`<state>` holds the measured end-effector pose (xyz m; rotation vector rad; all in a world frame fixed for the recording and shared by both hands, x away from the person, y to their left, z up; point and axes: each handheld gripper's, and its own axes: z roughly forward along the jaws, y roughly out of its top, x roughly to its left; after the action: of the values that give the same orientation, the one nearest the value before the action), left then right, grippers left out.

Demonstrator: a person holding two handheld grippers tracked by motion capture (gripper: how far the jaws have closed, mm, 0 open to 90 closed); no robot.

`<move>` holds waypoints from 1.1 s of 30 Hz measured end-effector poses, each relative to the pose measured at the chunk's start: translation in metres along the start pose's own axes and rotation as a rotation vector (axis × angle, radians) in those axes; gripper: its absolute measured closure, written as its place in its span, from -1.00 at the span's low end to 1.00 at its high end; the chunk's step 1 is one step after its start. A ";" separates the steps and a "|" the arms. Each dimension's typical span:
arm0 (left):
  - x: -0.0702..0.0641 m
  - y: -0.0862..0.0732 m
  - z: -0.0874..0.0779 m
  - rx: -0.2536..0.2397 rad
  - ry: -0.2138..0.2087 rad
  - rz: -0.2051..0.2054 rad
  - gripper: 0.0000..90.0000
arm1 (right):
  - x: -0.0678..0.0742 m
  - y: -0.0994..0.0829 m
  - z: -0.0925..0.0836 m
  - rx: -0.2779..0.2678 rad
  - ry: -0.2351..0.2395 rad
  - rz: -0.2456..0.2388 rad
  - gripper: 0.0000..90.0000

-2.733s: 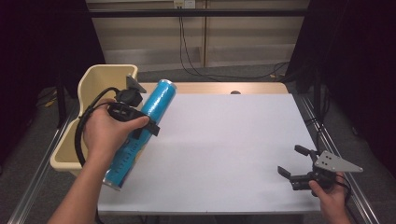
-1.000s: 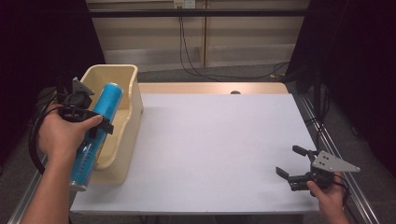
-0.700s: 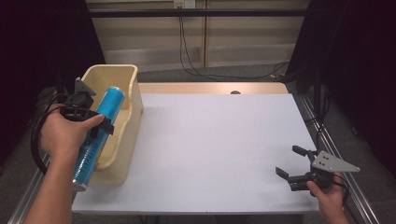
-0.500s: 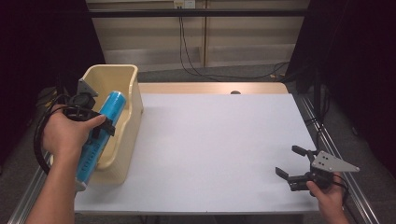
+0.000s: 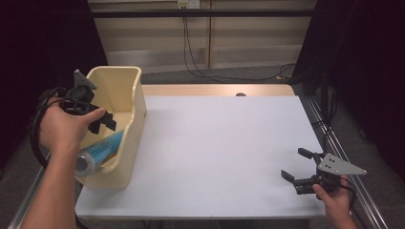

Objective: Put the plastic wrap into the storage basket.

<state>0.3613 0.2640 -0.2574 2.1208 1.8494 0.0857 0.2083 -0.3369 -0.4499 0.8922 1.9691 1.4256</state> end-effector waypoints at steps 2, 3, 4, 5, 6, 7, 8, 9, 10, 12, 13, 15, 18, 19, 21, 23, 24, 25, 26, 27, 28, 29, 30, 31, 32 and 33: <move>-0.005 0.000 -0.002 -0.009 -0.005 0.001 -0.48 | 0.000 0.000 0.000 -0.002 0.001 0.000 -0.98; -0.007 0.001 -0.003 -0.009 -0.005 0.015 -0.50 | 0.000 0.000 0.000 -0.002 0.001 0.001 -0.98; -0.009 0.001 -0.002 -0.016 -0.017 0.012 -0.52 | 0.000 0.000 0.000 -0.002 0.001 0.000 -0.98; -0.011 0.001 -0.001 -0.023 -0.031 0.011 -0.55 | 0.000 0.000 0.000 0.001 0.003 -0.001 -0.98; -0.013 0.001 0.000 -0.014 -0.032 0.031 -0.58 | 0.000 0.000 0.000 -0.001 0.002 -0.001 -0.98; -0.016 0.001 0.001 -0.011 -0.037 0.028 -0.60 | 0.000 0.000 0.000 0.000 0.003 -0.002 -0.98; -0.018 0.001 0.002 -0.011 -0.046 0.032 -0.60 | 0.000 0.000 0.000 -0.003 0.002 0.000 -0.98; -0.020 0.000 0.003 -0.012 -0.054 0.045 -0.62 | 0.000 0.000 0.000 -0.001 0.004 0.001 -0.98; -0.023 0.000 0.003 -0.012 -0.063 0.055 -0.64 | 0.000 0.000 0.000 -0.002 0.003 0.000 -0.98; -0.027 0.000 0.004 -0.022 -0.079 0.069 -0.67 | 0.000 0.000 0.001 0.001 0.005 0.002 -0.98; -0.030 0.000 0.004 -0.029 -0.085 0.078 -0.69 | 0.000 0.000 0.001 0.002 0.004 0.002 -0.98; -0.036 -0.002 0.006 -0.030 -0.102 0.098 -0.72 | 0.001 0.000 0.001 0.004 0.005 0.000 -0.98; -0.045 -0.003 0.010 -0.030 -0.128 0.118 -0.75 | 0.002 0.001 0.000 -0.001 0.006 -0.001 -0.98; -0.049 -0.003 0.011 -0.033 -0.129 0.129 -0.76 | 0.002 0.001 0.000 0.000 0.006 -0.001 -0.98; -0.057 -0.003 0.014 -0.030 -0.132 0.153 -0.76 | 0.002 0.000 0.000 0.002 0.007 -0.002 -0.98; -0.064 -0.003 0.016 -0.027 -0.133 0.176 -0.77 | 0.002 0.001 0.000 0.000 0.008 -0.001 -0.98; -0.068 -0.003 0.017 -0.024 -0.138 0.186 -0.78 | 0.002 0.001 0.000 0.000 0.008 -0.002 -0.98; -0.071 -0.004 0.019 -0.027 -0.142 0.194 -0.79 | 0.002 0.000 0.000 0.001 0.008 -0.002 -0.98; -0.075 -0.004 0.022 -0.026 -0.151 0.202 -0.80 | 0.002 0.000 0.000 0.002 0.007 -0.002 -0.98; -0.078 -0.004 0.023 -0.024 -0.155 0.207 -0.80 | 0.002 0.000 0.000 0.003 0.007 -0.001 -0.98; -0.081 -0.004 0.026 -0.020 -0.155 0.217 -0.80 | 0.002 0.000 0.000 0.005 0.007 -0.003 -0.98; -0.083 -0.004 0.027 -0.016 -0.156 0.220 -0.80 | 0.002 0.000 0.000 0.005 0.007 -0.004 -0.98; -0.086 -0.004 0.029 -0.019 -0.159 0.225 -0.80 | 0.002 0.000 0.000 0.003 0.008 0.001 -0.98; -0.088 -0.004 0.031 -0.018 -0.165 0.232 -0.80 | 0.002 0.000 0.000 0.003 0.008 0.000 -0.98; -0.092 -0.005 0.035 -0.020 -0.162 0.242 -0.80 | 0.002 0.000 0.000 0.003 0.008 -0.001 -0.98; -0.094 -0.006 0.037 -0.012 -0.158 0.253 -0.80 | 0.002 0.000 0.000 0.003 0.009 -0.001 -0.98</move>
<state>0.3502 0.1652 -0.2786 2.2722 1.4833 -0.0120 0.2067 -0.3353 -0.4498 0.8874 1.9788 1.4282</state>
